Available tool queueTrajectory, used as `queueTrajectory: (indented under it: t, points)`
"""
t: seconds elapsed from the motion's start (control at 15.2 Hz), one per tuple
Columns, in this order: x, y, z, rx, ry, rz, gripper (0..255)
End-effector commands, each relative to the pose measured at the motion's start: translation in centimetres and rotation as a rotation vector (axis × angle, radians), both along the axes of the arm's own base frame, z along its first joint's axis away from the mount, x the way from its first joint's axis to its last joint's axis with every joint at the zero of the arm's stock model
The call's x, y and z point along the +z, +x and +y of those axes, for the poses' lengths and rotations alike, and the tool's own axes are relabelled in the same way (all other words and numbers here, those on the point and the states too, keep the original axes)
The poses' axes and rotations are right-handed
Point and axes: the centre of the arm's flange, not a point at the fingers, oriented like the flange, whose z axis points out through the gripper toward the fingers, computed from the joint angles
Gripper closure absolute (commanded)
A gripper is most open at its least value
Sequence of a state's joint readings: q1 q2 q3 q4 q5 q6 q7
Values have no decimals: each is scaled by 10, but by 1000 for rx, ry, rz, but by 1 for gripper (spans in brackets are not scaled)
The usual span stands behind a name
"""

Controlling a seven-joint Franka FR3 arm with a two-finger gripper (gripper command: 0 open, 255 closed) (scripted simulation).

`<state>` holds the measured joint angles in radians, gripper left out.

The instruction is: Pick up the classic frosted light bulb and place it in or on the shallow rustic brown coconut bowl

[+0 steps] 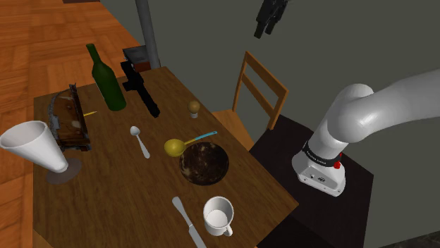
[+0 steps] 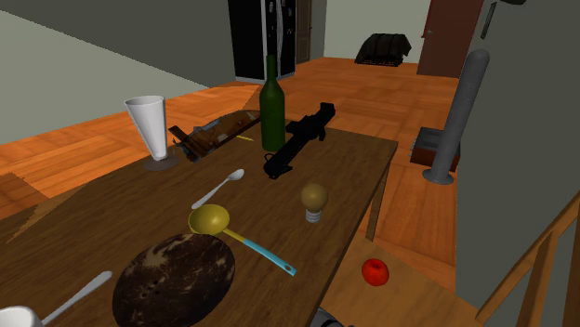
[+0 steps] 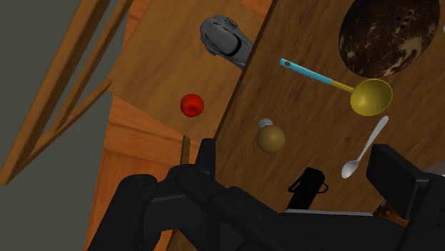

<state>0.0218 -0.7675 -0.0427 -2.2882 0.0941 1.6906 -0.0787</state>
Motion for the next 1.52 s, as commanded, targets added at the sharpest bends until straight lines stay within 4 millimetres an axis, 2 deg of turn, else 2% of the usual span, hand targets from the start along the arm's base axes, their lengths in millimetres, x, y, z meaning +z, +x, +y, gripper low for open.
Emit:
queueTrajectory:
  t: [0.0,1.45]
  points:
    - [0,0,0,0,0,0,0]
    - [-224,170,105,45,-133,60,0]
